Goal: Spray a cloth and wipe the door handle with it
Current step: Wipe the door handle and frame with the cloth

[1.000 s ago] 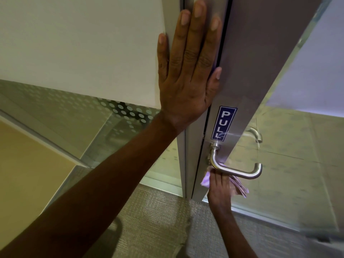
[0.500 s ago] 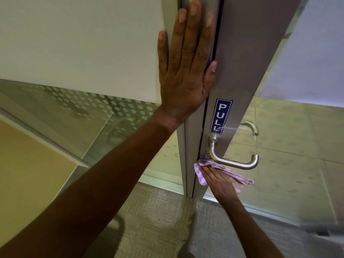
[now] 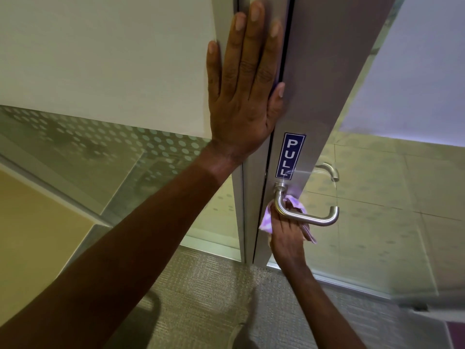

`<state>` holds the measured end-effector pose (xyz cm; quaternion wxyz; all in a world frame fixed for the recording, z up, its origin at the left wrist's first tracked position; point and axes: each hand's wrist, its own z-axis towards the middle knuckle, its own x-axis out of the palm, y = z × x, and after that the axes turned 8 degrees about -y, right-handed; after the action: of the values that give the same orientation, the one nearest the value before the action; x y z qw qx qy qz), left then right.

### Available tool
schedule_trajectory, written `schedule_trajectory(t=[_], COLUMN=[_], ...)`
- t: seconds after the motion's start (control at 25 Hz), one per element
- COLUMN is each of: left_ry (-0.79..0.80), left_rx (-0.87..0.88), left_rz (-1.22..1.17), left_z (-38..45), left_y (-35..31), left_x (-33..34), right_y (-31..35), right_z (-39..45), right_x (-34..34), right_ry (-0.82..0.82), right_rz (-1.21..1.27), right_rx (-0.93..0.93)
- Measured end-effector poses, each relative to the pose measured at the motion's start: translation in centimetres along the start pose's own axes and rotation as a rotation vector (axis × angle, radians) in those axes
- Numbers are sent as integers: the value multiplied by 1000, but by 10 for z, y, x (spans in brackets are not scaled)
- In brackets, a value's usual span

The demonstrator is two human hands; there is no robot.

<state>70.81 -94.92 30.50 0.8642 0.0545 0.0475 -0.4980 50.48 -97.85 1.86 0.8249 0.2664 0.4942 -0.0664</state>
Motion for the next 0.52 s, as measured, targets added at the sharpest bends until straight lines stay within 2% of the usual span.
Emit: schedule_trajectory(t=[0.12,0.2,0.28,0.4,0.44,0.52], left_ry=[-11,-18,-17,-1,4,16], left_rx=[0,1,8,5,5,9], left_rz=[-1,-21,-28,-45,-46,-50], left_z=[0,0,1,3,4,4], left_y=[-1,-1,-1,-1,-2,-3], left_x=[0,0,-2,-5,-6,-7], right_y=[7,13,26,63,77,99], right_z=[4,7,-3,-36,-43,-47], right_x=[-12,-22,-31,-52,-64,-91], right_ry=[44,3,-55,-171,-242,-361], right_rz=[-18,17,185,471,525,568], right_rx=[-168,-206,-105,189,236,216])
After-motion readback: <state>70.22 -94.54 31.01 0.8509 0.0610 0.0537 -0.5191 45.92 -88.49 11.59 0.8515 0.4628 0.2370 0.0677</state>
